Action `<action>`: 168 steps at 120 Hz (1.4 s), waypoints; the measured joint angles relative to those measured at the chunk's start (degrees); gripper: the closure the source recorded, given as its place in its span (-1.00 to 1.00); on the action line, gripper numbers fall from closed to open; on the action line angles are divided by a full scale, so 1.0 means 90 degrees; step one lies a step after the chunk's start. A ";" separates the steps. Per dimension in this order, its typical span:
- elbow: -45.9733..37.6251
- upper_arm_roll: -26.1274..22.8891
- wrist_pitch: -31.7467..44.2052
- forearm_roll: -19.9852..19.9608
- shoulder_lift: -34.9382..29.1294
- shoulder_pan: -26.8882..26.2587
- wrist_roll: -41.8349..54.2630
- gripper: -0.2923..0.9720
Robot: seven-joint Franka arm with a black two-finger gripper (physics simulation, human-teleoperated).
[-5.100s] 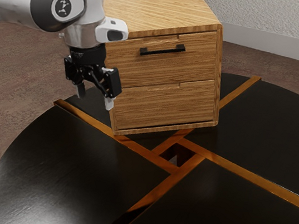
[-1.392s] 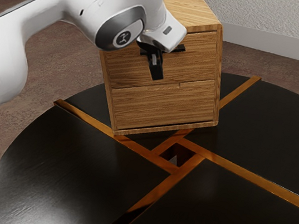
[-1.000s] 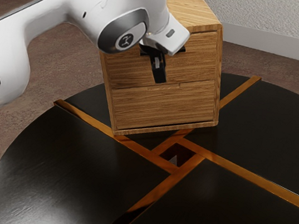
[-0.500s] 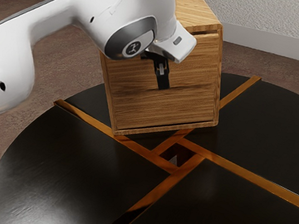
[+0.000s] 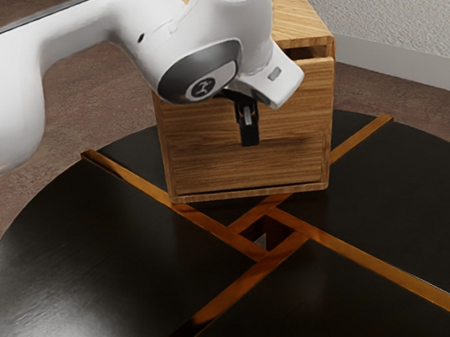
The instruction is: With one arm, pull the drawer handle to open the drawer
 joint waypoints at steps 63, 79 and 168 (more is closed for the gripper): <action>-0.1202 0.0126 0.0346 -0.0049 -0.0902 -0.0418 -0.0434 -0.50; -0.1555 0.0134 0.0428 -0.0046 -0.1154 -0.0489 -0.0560 -0.52; -0.2858 0.0124 0.0788 -0.0029 -0.2211 -0.0994 -0.1307 -0.47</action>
